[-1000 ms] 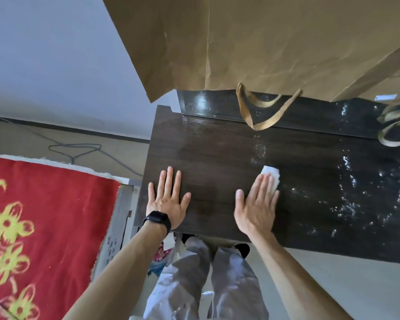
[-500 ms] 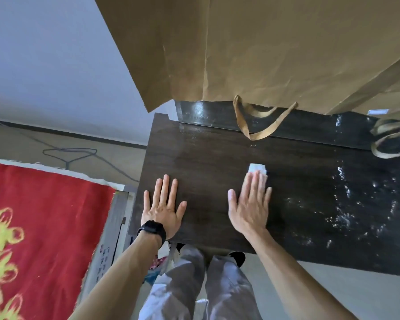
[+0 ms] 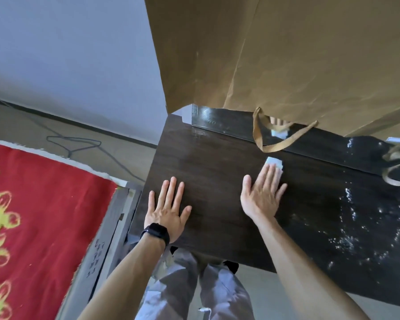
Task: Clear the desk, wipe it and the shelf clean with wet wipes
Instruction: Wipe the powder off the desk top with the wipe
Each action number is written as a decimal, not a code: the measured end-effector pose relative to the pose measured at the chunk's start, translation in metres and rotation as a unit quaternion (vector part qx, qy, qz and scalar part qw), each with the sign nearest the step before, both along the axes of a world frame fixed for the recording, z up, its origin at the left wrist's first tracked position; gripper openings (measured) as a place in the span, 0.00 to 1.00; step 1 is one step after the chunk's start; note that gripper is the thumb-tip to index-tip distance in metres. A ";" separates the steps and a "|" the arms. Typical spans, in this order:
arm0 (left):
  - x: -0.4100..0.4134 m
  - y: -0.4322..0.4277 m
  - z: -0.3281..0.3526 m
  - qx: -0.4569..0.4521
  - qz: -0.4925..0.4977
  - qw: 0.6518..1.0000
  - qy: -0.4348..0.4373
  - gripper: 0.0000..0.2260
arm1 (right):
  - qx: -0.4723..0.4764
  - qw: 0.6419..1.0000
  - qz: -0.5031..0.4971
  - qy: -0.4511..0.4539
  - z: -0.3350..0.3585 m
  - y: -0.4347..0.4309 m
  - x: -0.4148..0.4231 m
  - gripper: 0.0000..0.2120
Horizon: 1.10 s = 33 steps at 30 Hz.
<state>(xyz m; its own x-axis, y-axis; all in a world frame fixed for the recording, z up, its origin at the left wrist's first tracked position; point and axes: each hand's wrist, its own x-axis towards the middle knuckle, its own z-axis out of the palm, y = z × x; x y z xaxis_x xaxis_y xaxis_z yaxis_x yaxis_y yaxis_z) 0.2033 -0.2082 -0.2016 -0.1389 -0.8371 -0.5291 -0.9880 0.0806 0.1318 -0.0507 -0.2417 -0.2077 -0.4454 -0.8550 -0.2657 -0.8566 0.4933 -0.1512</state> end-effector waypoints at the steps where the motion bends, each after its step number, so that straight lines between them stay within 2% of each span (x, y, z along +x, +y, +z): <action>1: 0.000 0.000 0.000 -0.001 0.001 1.000 0.001 0.29 | -0.016 0.997 0.077 -0.006 -0.004 -0.006 0.024 0.35; 4: -0.002 -0.001 0.001 0.000 0.002 1.000 -0.003 0.28 | -0.050 0.963 0.265 -0.020 -0.009 -0.048 0.069 0.32; 6: -0.002 0.000 0.002 0.008 -0.002 1.000 -0.004 0.27 | -0.049 0.956 0.290 -0.011 -0.010 -0.070 0.055 0.31; 8: -0.002 0.000 0.003 0.010 -0.003 1.000 -0.003 0.28 | -0.027 0.976 0.216 0.009 -0.008 -0.063 0.021 0.30; 10: -0.001 0.000 0.002 0.013 -0.004 1.000 -0.003 0.28 | -0.007 0.996 0.085 0.011 -0.007 -0.038 -0.024 0.31; 13: -0.001 -0.001 0.002 0.019 0.005 1.000 0.004 0.29 | 0.006 0.996 -0.087 0.000 0.000 -0.002 -0.063 0.36; 15: -0.001 -0.001 0.003 0.022 0.007 1.000 0.008 0.29 | 0.008 0.995 -0.103 0.005 -0.001 0.004 -0.043 0.38; 17: -0.001 -0.002 0.004 0.023 0.009 1.000 0.008 0.28 | -0.016 1.000 0.021 0.006 -0.005 0.006 0.008 0.37; 19: -0.003 -0.002 0.003 0.032 0.006 0.999 0.002 0.28 | -0.042 0.982 0.186 -0.002 -0.011 0.015 0.063 0.34; 22: -0.005 -0.002 0.004 0.028 0.002 1.000 -0.004 0.29 | -0.042 0.949 0.312 -0.012 -0.009 0.033 0.082 0.31; 24: -0.005 -0.004 0.005 0.035 0.000 0.999 -0.007 0.29 | -0.035 0.961 0.275 0.008 -0.009 0.046 0.043 0.30; 27: -0.004 -0.004 0.004 0.030 0.000 1.000 -0.002 0.30 | -0.011 0.998 0.052 0.045 -0.008 0.082 -0.043 0.31; 30: -0.005 -0.002 0.002 0.021 0.009 1.000 -0.002 0.30 | -0.017 0.994 -0.106 0.025 -0.003 0.095 -0.068 0.34; 31: -0.005 -0.001 0.002 0.021 0.011 1.000 -0.007 0.30 | -0.027 0.993 -0.112 0.028 -0.003 0.089 -0.053 0.34; 33: -0.006 -0.001 0.003 0.020 0.011 1.000 -0.015 0.29 | -0.030 0.999 -0.021 0.025 -0.005 0.078 -0.004 0.34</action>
